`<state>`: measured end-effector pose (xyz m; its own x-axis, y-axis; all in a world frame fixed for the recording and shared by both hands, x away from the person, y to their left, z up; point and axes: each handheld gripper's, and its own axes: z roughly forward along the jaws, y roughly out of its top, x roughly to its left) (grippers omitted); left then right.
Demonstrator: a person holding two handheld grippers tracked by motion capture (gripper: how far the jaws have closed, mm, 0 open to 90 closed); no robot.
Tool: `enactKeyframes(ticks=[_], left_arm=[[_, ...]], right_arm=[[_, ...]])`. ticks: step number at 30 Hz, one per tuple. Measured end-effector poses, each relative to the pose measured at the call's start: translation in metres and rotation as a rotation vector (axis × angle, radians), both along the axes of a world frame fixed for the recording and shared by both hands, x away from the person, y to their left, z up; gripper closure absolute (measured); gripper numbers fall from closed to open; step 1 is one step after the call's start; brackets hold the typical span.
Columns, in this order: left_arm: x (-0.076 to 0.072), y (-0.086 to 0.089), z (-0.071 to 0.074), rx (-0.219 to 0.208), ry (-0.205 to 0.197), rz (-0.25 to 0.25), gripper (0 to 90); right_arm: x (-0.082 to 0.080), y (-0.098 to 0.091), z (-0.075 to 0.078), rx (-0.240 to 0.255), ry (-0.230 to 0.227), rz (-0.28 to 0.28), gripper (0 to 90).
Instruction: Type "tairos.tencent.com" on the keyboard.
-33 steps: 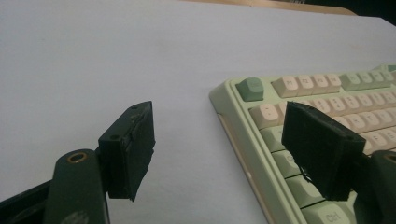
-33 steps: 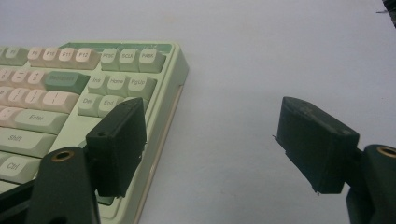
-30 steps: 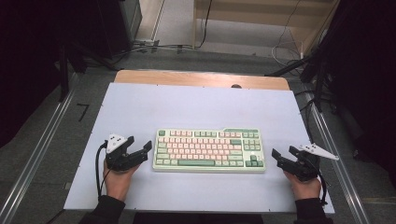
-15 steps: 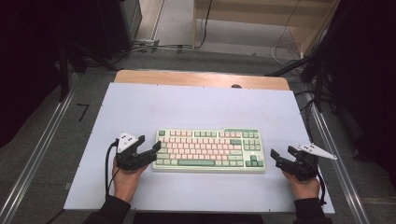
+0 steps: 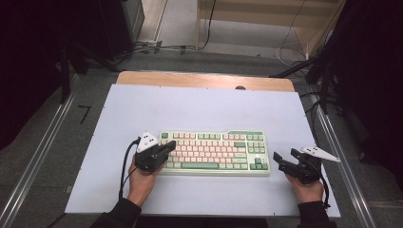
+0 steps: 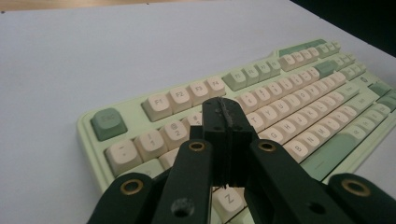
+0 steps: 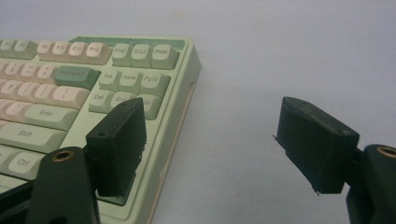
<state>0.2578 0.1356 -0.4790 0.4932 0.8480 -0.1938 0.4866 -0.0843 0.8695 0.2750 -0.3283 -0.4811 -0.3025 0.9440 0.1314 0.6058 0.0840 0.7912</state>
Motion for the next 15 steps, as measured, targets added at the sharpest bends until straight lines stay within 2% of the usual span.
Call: enactKeyframes(ticks=[9, 15], left_arm=[[0.016, -0.031, -0.004, 0.058, 0.027, -0.029, 90.0], [0.025, -0.045, -0.005, 0.065, 0.047, -0.041, 90.0]], right_arm=[[0.0, 0.001, 0.0, -0.002, 0.002, 0.004, 22.4], [0.0, 0.002, 0.0, 0.002, 0.004, 0.004, 22.4]])
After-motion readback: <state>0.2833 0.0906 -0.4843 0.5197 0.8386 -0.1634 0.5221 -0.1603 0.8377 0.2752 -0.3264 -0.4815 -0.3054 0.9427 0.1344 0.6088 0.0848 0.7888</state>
